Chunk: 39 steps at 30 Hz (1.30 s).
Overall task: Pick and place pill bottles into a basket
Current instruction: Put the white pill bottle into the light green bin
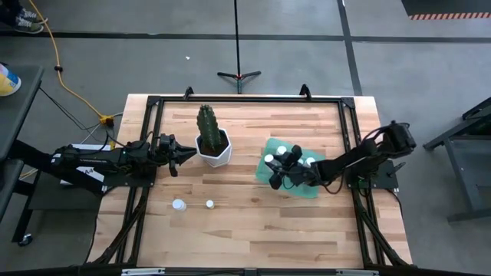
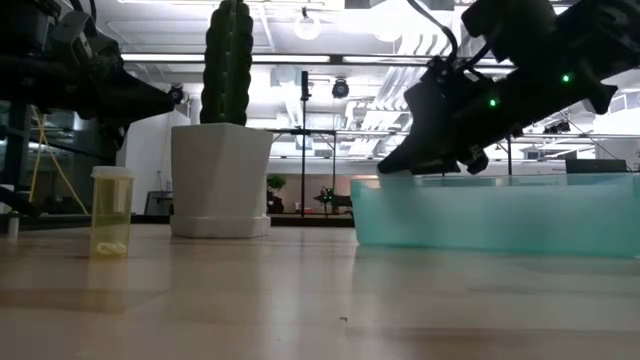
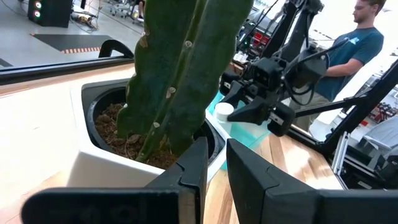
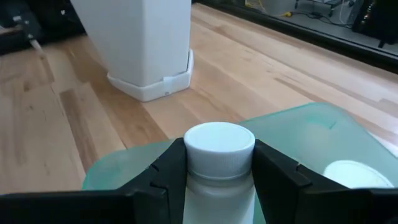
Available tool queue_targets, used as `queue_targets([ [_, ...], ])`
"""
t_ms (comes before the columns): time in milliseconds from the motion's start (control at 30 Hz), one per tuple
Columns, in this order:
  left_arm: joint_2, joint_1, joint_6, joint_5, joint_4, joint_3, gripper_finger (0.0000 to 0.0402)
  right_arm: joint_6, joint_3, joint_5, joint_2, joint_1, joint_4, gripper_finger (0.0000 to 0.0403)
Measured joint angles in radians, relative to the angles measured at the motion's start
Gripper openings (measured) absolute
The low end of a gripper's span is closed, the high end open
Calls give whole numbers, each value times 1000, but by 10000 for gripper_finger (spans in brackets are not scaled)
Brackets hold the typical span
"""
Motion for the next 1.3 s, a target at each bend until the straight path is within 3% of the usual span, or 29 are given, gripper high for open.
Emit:
queue_targets([
  [433, 0, 0, -1, -3, 0, 0, 97, -24, 0, -3, 29, 0, 9, 142],
  [767, 0, 0, -2, -2, 0, 0, 97, -25, 0, -12, 29, 0, 7, 184],
  [1100, 0, 0, -2, -2, 0, 0, 97, -27, 0, -30, 29, 0, 15, 173],
  [1300, 0, 0, -1, -2, 0, 0, 97, -77, 0, -83, 23, 0, 132, 165],
])
